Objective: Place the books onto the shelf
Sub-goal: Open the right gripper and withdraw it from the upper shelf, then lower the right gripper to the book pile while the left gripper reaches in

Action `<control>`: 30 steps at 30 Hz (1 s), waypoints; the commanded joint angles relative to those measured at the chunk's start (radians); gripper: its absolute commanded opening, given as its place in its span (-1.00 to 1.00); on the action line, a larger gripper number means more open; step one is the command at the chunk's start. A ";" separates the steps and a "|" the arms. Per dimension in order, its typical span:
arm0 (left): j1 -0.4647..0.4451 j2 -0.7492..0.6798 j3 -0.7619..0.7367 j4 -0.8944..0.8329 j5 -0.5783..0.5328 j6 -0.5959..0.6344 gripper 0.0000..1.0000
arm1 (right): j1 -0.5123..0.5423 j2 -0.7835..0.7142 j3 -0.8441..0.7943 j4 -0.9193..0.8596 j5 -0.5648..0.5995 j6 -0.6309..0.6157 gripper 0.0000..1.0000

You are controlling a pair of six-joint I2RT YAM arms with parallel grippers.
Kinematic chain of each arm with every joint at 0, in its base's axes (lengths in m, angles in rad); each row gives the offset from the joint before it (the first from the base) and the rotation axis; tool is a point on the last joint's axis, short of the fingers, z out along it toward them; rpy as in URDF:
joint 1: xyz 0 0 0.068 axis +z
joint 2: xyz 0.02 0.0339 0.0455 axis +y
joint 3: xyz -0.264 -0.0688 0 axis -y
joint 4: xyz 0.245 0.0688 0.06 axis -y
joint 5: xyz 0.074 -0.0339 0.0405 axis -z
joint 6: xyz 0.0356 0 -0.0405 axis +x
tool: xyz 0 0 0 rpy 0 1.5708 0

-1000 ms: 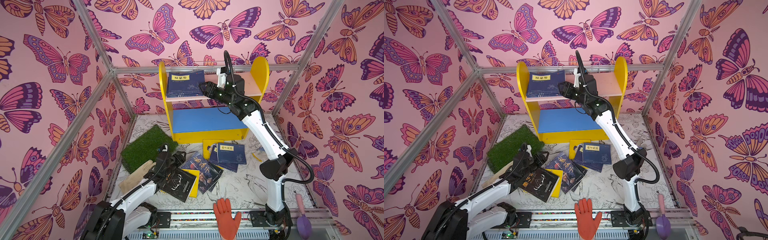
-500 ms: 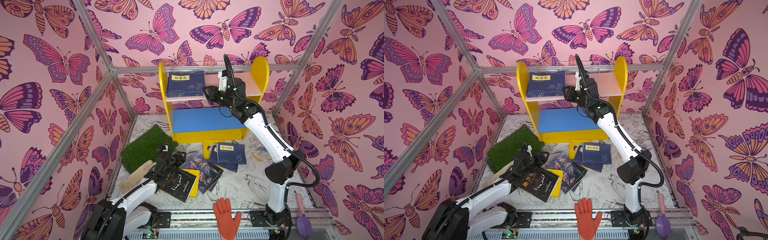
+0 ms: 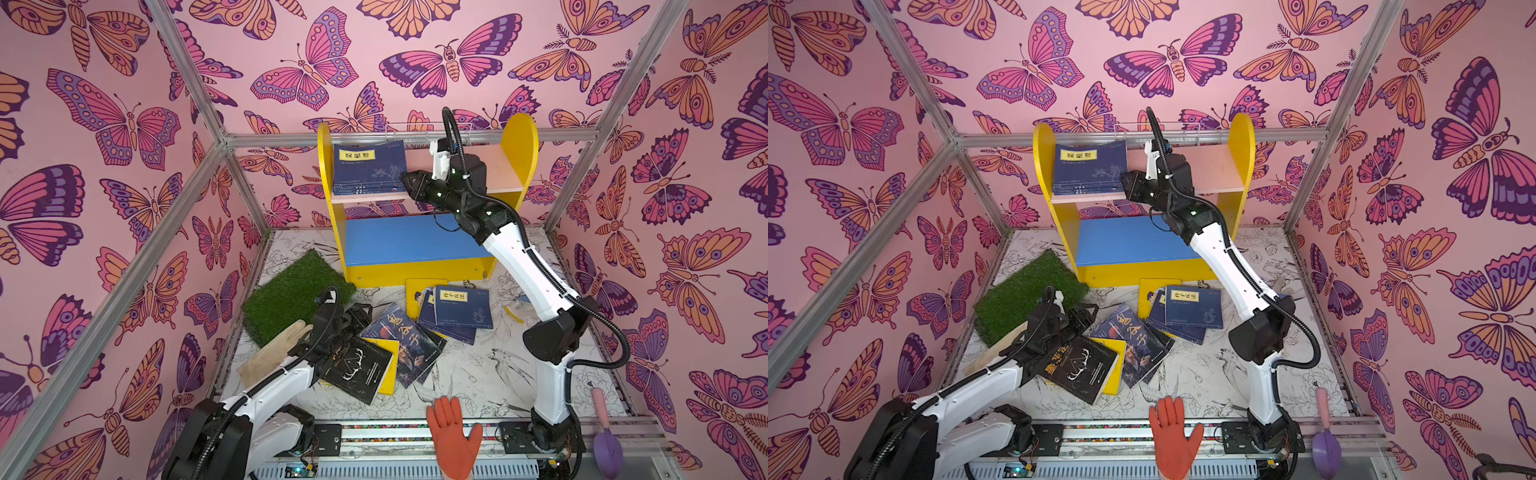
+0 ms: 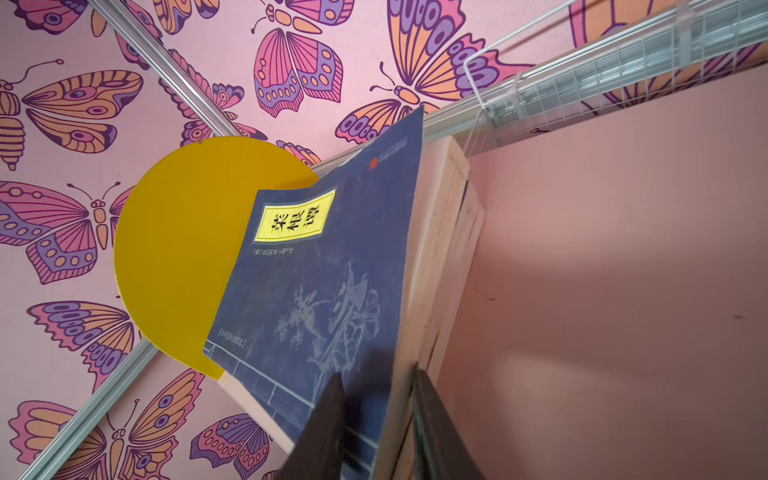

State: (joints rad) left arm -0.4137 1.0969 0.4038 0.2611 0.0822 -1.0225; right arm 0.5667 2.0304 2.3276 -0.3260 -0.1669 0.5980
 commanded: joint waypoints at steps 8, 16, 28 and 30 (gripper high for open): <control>-0.007 0.006 -0.013 0.008 0.002 0.004 0.48 | 0.017 0.003 0.009 -0.029 -0.014 -0.028 -0.43; -0.008 0.020 0.006 -0.003 0.001 0.043 0.49 | 0.018 -0.172 -0.125 0.044 0.134 -0.178 0.11; -0.090 0.154 0.138 -0.029 -0.001 0.192 0.53 | -0.110 -0.797 -1.099 0.110 0.280 -0.034 0.19; -0.120 0.238 0.199 -0.028 0.016 0.232 0.53 | -0.198 -0.839 -1.247 0.086 0.177 0.068 0.18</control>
State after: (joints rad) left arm -0.5068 1.2682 0.5385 0.2398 0.0834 -0.8768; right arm 0.4427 1.1770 1.2289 -0.1745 0.0761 0.5224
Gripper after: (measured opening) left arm 0.764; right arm 0.593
